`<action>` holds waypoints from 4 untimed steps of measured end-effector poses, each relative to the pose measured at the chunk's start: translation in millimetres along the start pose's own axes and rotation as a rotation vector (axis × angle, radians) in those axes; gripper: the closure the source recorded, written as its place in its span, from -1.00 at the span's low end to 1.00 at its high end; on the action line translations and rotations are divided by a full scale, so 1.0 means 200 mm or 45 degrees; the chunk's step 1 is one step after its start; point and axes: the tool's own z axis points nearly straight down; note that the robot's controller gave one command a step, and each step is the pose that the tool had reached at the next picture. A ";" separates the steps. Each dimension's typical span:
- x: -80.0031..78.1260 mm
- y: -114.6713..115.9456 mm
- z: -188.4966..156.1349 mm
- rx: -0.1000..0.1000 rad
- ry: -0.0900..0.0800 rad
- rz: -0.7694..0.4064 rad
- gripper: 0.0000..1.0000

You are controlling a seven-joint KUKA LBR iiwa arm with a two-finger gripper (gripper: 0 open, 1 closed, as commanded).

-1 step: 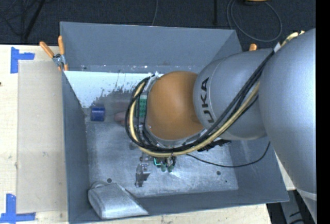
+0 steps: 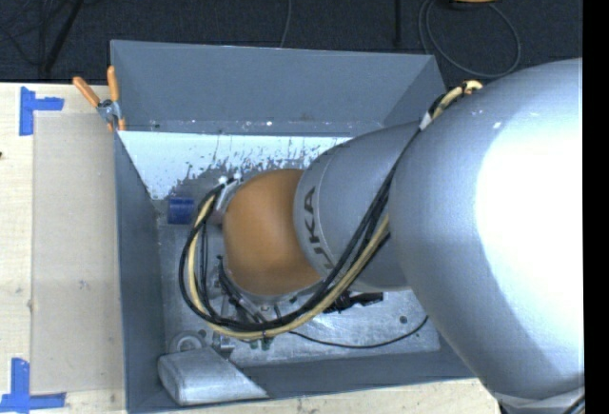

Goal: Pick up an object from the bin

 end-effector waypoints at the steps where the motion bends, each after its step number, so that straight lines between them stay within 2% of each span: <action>1: -0.05 -0.49 -0.31 -0.003 0.001 -0.075 -1.00; 2: -0.22 -0.35 0.08 -0.007 0.004 0.185 -1.00; 3: -0.31 -0.78 -0.35 -0.002 -0.004 0.309 -1.00; 4: -0.53 -1.25 -0.20 -0.003 0.004 -0.353 -1.00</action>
Offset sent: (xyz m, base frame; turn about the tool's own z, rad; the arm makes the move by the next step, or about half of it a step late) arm 0.0033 -0.0933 0.0605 -0.0656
